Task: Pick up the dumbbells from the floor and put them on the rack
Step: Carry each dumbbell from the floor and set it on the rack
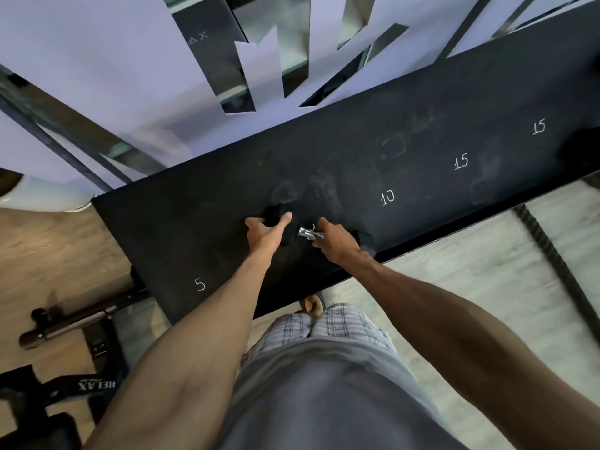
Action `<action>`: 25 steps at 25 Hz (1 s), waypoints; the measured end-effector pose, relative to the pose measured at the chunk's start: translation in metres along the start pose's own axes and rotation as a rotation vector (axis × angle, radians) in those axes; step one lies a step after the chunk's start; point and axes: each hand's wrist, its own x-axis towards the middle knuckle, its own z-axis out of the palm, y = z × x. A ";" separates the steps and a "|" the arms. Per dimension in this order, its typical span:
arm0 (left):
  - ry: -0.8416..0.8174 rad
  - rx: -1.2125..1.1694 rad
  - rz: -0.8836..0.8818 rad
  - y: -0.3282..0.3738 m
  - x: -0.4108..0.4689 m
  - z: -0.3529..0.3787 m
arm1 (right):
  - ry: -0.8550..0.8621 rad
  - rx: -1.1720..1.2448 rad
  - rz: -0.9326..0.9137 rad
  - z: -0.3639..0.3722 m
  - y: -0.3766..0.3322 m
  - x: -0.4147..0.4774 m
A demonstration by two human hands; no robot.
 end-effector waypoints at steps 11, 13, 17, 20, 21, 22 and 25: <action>-0.051 0.340 0.025 -0.017 -0.028 -0.008 | 0.239 -0.029 -0.110 -0.004 0.018 -0.047; -0.162 0.574 0.051 -0.034 -0.038 -0.011 | 0.245 0.017 -0.095 0.004 0.035 -0.070; -0.280 1.068 0.380 -0.054 -0.081 0.004 | 0.156 0.084 0.030 0.040 0.086 -0.132; -0.410 1.313 0.540 -0.076 -0.112 0.029 | 0.115 0.152 0.132 0.074 0.126 -0.189; -0.452 1.381 0.582 -0.085 -0.121 0.037 | 0.110 0.189 0.163 0.087 0.137 -0.209; -0.495 1.451 0.638 -0.096 -0.135 0.048 | 0.123 0.233 0.205 0.103 0.151 -0.234; -0.630 1.594 0.811 -0.136 -0.184 0.080 | 0.198 0.424 0.366 0.160 0.187 -0.315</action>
